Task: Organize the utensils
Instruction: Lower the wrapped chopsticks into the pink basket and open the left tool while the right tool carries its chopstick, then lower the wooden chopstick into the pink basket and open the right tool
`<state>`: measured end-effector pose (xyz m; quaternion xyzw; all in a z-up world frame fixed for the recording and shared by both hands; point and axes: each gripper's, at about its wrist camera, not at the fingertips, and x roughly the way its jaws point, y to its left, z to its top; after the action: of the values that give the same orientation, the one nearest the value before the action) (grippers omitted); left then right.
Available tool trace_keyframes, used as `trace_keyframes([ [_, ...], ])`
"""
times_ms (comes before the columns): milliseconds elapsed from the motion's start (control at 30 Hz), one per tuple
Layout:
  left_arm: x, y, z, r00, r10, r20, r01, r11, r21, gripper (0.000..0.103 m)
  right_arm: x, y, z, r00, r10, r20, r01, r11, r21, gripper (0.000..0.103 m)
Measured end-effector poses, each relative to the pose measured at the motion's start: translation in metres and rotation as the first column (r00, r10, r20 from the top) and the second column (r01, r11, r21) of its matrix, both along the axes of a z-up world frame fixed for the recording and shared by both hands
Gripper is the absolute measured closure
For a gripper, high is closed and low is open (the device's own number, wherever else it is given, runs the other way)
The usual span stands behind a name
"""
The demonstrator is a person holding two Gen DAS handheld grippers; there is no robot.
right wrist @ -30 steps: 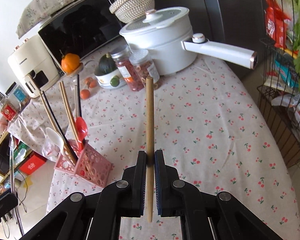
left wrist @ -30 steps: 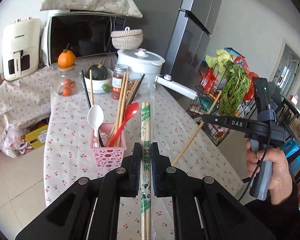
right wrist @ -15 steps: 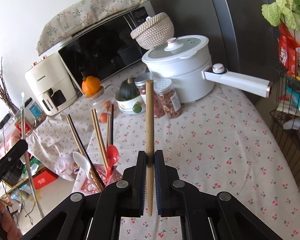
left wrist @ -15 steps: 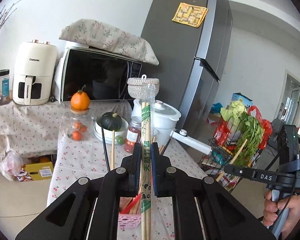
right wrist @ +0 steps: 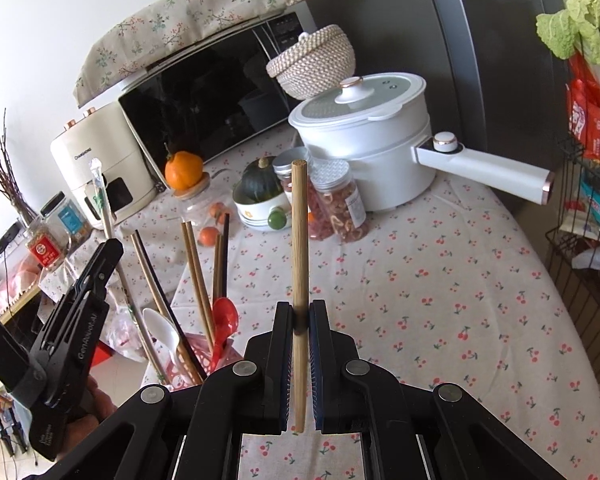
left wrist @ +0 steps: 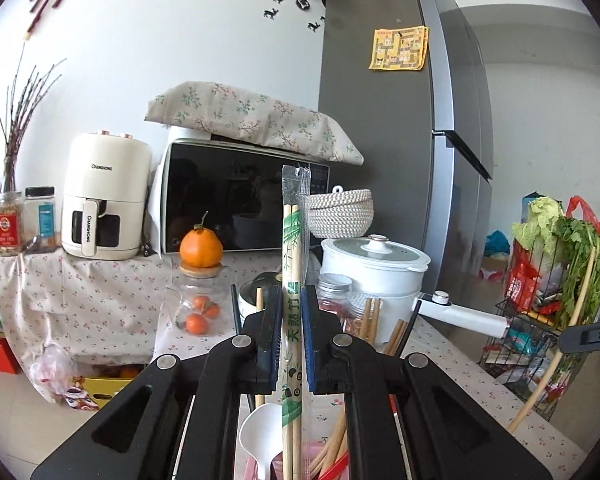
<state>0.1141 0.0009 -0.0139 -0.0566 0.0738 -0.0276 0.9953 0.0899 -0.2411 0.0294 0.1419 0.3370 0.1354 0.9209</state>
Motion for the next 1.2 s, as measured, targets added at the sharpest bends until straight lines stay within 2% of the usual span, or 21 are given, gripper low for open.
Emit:
trace_keyframes([
  [133, 0.002, 0.0, -0.01, 0.999, 0.029, 0.023, -0.029, 0.999, -0.013, 0.093, 0.003, -0.001, -0.002, 1.0, -0.001, -0.004, 0.001, 1.0, -0.003, 0.097],
  [267, 0.001, 0.001, -0.023, 1.0, 0.025, 0.01, -0.025, 1.0, -0.005, 0.092, 0.002, -0.003, -0.002, 1.0, -0.008, 0.002, 0.008, 1.0, -0.005, 0.097],
  [367, -0.002, 0.005, -0.035, 0.997, 0.037, -0.065, -0.038, 0.999, -0.019, 0.09, 0.0, -0.002, -0.001, 1.0, -0.012, 0.013, 0.012, 1.0, -0.017, 0.097],
  [500, -0.012, 0.017, -0.037, 0.985, 0.036, -0.17, -0.045, 0.998, -0.052, 0.067, -0.002, 0.002, 0.001, 1.0, 0.0, 0.017, 0.0, 1.0, -0.018, 0.097],
  [700, -0.031, 0.036, -0.018, 0.959, 0.013, -0.283, -0.022, 0.999, -0.028, 0.058, -0.009, 0.015, 0.015, 0.998, 0.031, 0.055, -0.032, 0.999, 0.003, 0.097],
  [833, -0.043, 0.051, -0.006, 0.926, 0.014, -0.378, -0.023, 1.0, -0.019, 0.043, -0.016, 0.026, 0.028, 0.994, 0.058, 0.095, -0.061, 0.998, 0.026, 0.097],
  [933, -0.047, 0.059, -0.006, 0.881, 0.008, -0.474, -0.009, 1.0, 0.001, 0.034, -0.02, 0.035, 0.038, 0.989, 0.073, 0.132, -0.079, 0.996, 0.044, 0.097],
  [1033, -0.051, 0.069, -0.014, 0.839, 0.009, -0.544, -0.004, 1.0, 0.012, 0.032, -0.02, 0.05, 0.043, 0.983, 0.084, 0.162, -0.094, 0.994, 0.051, 0.097],
  [1200, -0.054, 0.082, -0.033, 0.787, -0.027, -0.616, 0.001, 0.999, -0.044, 0.032, -0.008, 0.079, 0.038, 0.978, 0.104, 0.183, -0.111, 0.993, 0.033, 0.097],
])
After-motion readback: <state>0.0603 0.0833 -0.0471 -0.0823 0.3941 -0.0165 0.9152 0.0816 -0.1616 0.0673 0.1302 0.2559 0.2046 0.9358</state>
